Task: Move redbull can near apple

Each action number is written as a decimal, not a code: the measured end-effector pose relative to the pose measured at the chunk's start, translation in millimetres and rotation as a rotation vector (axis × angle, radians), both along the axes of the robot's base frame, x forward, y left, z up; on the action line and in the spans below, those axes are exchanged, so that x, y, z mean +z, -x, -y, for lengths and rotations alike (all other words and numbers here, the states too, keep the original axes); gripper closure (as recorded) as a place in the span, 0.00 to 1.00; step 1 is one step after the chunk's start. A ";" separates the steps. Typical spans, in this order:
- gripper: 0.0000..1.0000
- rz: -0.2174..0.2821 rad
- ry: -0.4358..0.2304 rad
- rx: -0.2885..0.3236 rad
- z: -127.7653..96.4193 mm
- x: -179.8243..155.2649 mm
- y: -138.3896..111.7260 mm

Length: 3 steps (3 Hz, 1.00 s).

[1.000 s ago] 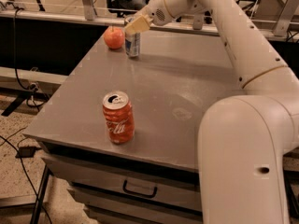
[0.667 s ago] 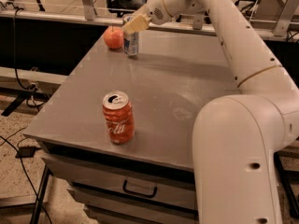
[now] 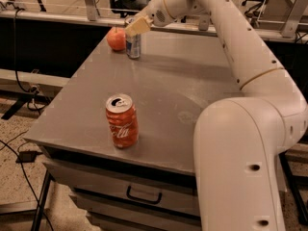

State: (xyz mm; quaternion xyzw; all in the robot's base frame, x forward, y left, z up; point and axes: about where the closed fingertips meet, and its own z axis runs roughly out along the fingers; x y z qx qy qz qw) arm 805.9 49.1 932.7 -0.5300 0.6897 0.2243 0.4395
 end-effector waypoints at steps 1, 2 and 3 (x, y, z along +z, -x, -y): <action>0.30 -0.003 0.000 0.003 -2.6 -2.3 -0.2; 0.07 -0.007 0.001 0.007 -5.6 -4.9 -0.3; 0.00 -0.010 0.001 0.010 -7.9 -7.0 -0.4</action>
Offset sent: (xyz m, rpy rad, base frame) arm 0.0002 0.0022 -0.0020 -0.0003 0.0027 0.0029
